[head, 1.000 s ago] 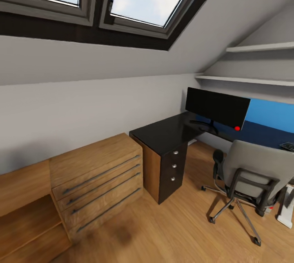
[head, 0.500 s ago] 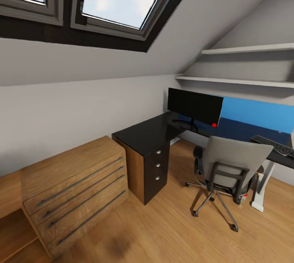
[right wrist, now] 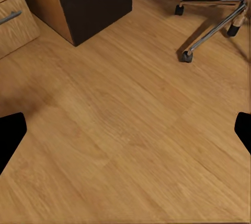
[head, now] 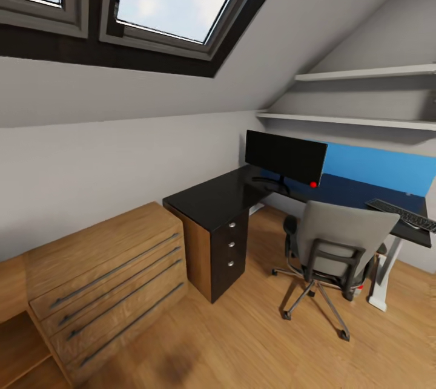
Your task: In the bedroom, organize the workspace by keeping the computer under the desk, ensuring the monitor is on the desk, placing the keyboard on the desk next to the monitor, placing the mouse on the desk next to the keyboard, moving the folder from the swivel chair onto the desk next to the mouse, stacking the notebook on top of the folder with the pen on top of the notebook, and positioning the swivel chair next to the desk.
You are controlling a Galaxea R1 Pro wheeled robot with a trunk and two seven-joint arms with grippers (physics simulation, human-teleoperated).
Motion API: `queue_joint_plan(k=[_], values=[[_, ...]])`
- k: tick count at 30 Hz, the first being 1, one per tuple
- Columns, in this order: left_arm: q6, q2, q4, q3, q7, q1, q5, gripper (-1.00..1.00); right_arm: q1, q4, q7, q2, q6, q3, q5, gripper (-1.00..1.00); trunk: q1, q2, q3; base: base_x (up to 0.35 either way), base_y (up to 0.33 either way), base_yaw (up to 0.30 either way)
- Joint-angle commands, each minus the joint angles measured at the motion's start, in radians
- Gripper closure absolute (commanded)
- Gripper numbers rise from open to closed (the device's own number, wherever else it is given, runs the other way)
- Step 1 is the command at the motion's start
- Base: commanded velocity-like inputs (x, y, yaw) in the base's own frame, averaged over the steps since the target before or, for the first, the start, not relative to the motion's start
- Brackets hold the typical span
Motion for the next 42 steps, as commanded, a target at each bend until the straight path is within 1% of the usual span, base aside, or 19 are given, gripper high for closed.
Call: queue_joint_plan(k=[1,14,17,19,25,31,42], values=[[-0.001,0.000,-0.002,0.002,0.000,0.000,0.001,-1.00,-0.001,0.001,0.001,0.000,-0.003,0.000,0.000,-1.00,0.000,-0.001,-0.001,0.000,0.000,-0.206],[-0.001,0.000,-0.002,0.002,0.001,0.000,0.001,-1.00,-0.001,0.001,-0.001,-0.001,-0.003,-0.007,-0.005,-1.00,0.000,-0.001,0.006,0.000,0.000,-0.265],[-0.001,0.000,-0.002,0.002,0.001,0.000,0.001,-1.00,-0.001,0.001,-0.001,-0.003,-0.004,-0.008,-0.003,-1.00,0.000,-0.001,0.007,0.000,0.000,-0.080],[-0.001,0.000,-0.002,0.002,0.001,0.000,0.001,-1.00,-0.001,-0.001,-0.001,-0.009,-0.006,-0.010,-0.004,-1.00,0.000,-0.001,0.007,0.000,0.000,-0.008],[-0.001,-0.002,-0.002,0.001,0.000,0.000,-0.002,-1.00,-0.001,0.001,-0.001,-0.006,-0.006,-0.008,-0.004,-1.00,0.000,-0.001,0.008,0.001,-0.001,-0.028],[0.000,-0.002,-0.002,-0.001,0.000,0.000,-0.003,-1.00,-0.001,0.001,-0.001,-0.007,-0.006,-0.008,-0.004,-1.00,0.000,-0.001,0.014,0.172,-0.157,-0.213],[0.001,-0.002,-0.002,-0.001,0.000,0.000,-0.002,-1.00,-0.001,0.001,-0.001,-0.008,-0.006,-0.010,-0.005,-1.00,0.000,-0.001,0.025,0.018,-0.022,-0.239]])
